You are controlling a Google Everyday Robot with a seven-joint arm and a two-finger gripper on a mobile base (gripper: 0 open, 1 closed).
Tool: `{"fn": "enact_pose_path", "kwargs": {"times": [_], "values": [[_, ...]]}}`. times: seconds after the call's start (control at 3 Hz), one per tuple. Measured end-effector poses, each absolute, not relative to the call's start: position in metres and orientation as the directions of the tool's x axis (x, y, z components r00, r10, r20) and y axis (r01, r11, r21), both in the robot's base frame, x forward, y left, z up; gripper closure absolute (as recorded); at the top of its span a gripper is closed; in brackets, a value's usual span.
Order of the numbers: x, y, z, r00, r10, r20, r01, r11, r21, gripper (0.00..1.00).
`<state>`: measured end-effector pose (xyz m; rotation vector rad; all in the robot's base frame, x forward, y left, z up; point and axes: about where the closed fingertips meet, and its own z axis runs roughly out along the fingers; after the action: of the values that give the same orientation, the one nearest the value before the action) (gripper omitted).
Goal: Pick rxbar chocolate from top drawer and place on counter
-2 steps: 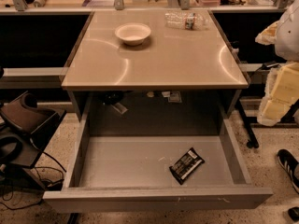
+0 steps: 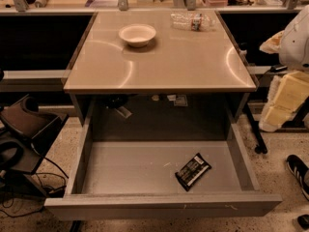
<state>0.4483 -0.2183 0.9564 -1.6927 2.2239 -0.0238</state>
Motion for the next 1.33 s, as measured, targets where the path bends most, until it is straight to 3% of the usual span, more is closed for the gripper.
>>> {"fn": "enact_pose_path", "kwargs": {"times": [0.67,1.33], "values": [[0.474,-0.216,0.861,-0.276,-0.869,-0.410,-0.939,0.335,-0.077,0.00],[0.470,-0.209,0.823,-0.287,-0.848,-0.445,-0.942,0.335,-0.031,0.00]]}}
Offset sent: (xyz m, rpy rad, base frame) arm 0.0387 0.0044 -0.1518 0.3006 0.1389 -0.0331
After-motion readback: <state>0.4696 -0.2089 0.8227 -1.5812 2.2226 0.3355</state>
